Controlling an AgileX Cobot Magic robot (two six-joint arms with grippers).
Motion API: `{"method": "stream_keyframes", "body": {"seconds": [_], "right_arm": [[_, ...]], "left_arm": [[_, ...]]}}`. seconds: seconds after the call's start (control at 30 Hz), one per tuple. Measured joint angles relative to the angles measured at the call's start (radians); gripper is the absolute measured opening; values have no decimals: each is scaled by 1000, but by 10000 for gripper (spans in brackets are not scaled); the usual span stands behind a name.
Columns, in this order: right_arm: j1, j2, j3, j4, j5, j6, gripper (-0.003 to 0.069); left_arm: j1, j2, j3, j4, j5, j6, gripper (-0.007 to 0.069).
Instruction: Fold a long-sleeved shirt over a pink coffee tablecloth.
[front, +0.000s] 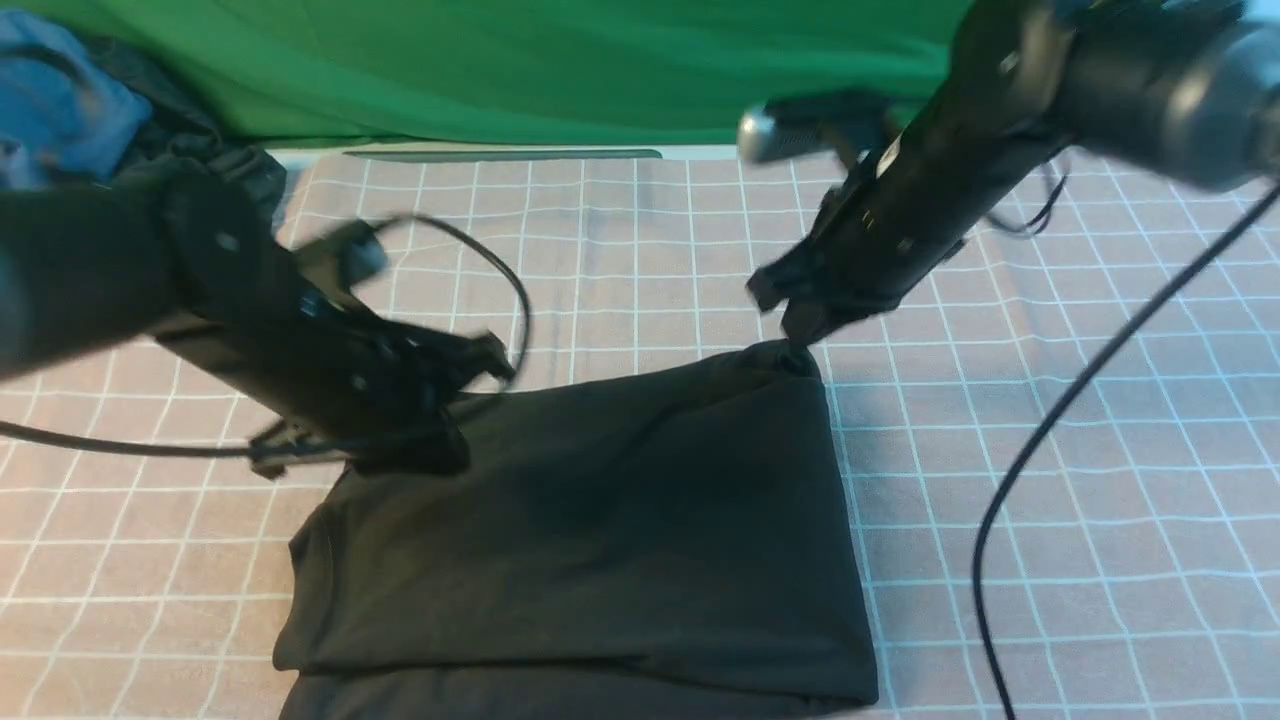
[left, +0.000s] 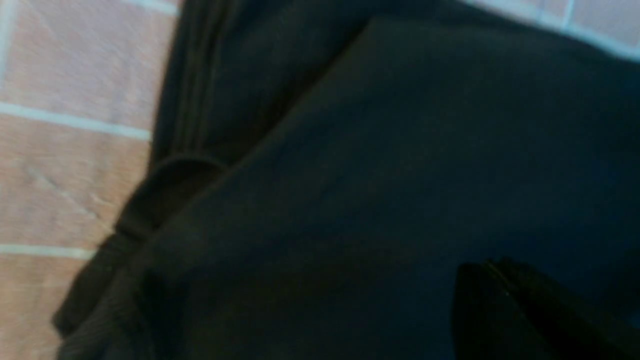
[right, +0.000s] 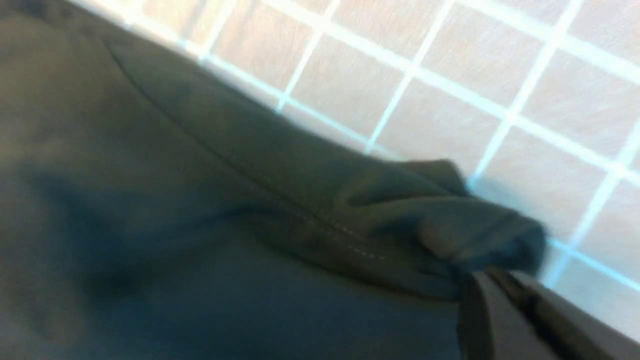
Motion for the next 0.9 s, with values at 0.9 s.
{"method": "stream_keyframes", "body": {"seconds": [0.9], "right_arm": [[-6, 3, -26, 52, 2, -297, 59]], "left_arm": [[-17, 126, 21, 1, -68, 14, 13]]}}
